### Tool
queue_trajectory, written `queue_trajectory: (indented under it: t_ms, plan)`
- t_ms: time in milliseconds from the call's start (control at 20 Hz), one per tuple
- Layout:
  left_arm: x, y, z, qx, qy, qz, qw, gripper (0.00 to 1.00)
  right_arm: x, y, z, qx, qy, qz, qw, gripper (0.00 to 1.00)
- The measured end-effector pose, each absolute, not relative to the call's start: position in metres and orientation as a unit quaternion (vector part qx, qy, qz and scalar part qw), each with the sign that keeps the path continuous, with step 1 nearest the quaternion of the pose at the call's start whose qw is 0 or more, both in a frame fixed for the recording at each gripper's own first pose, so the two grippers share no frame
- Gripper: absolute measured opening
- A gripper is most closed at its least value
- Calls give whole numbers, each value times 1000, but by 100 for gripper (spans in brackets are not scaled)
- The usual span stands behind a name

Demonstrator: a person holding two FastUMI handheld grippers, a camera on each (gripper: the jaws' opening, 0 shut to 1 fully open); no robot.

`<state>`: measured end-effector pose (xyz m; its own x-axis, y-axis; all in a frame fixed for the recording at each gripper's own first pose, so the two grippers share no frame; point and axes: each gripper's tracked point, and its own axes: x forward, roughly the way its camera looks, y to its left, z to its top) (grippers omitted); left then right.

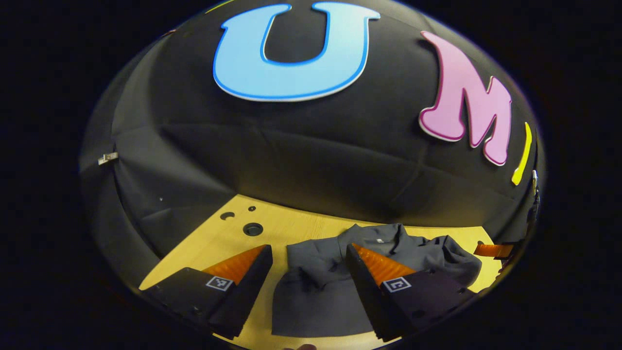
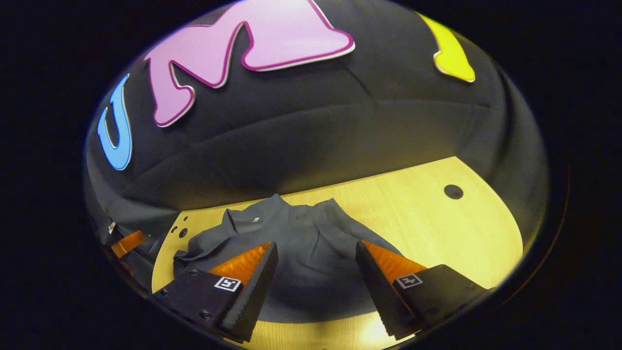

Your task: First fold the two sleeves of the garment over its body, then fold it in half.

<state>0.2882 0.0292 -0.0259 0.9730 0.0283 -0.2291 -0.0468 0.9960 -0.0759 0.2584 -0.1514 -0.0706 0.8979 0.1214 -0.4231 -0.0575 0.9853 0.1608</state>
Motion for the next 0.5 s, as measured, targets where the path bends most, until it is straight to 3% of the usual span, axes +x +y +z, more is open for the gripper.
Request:
queue_trajectory:
  t_ms: [300, 350, 500]
  plan:
    - [191, 58, 2, 34, 57, 71, 995, 96, 181, -166, -38, 44, 176, 27, 983, 99]
    - [177, 54, 2, 29, 51, 68, 996, 100, 167, -169, -33, 44, 171, 22, 984, 99]
    - [129, 50, -4, -7, 52, 57, 997, 96, 121, -173, -25, 53, 157, 14, 986, 99]
